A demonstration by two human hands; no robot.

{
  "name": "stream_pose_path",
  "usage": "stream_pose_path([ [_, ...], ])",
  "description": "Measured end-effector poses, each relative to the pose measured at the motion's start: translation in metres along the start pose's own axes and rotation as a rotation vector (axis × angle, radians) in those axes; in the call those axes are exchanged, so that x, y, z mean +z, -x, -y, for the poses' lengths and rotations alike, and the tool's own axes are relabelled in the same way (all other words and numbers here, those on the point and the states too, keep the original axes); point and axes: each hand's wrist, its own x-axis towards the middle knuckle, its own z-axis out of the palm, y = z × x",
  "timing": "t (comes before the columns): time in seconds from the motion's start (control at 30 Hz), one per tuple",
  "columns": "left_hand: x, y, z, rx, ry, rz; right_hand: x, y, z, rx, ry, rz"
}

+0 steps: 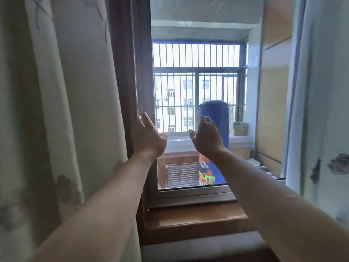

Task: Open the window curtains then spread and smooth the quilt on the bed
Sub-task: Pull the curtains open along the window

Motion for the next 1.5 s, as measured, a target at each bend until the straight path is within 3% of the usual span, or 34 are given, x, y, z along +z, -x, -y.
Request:
stream_pose_path([
  [0.27, 0.032, 0.02, -0.082, 0.059, 0.106, 0.076, -0.062, 0.015, -0.086, 0.104, 0.143, -0.088],
  [0.67, 0.098, 0.065, -0.219, 0.064, 0.327, 0.232, -0.161, 0.04, -0.219, 0.098, 0.416, -0.183],
  [0.97, 0.155, 0.109, -0.317, 0.099, 0.523, 0.353, -0.223, 0.065, -0.324, 0.241, 0.489, -0.15],
  [1.23, 0.196, 0.111, -0.356, 0.03, 0.59, 0.401, -0.243, 0.075, -0.39, 0.316, 0.499, -0.149],
  [1.5, 0.258, 0.092, -0.406, 0.03, 0.624, 0.473, -0.245, 0.058, -0.461, 0.513, 0.475, -0.202],
])
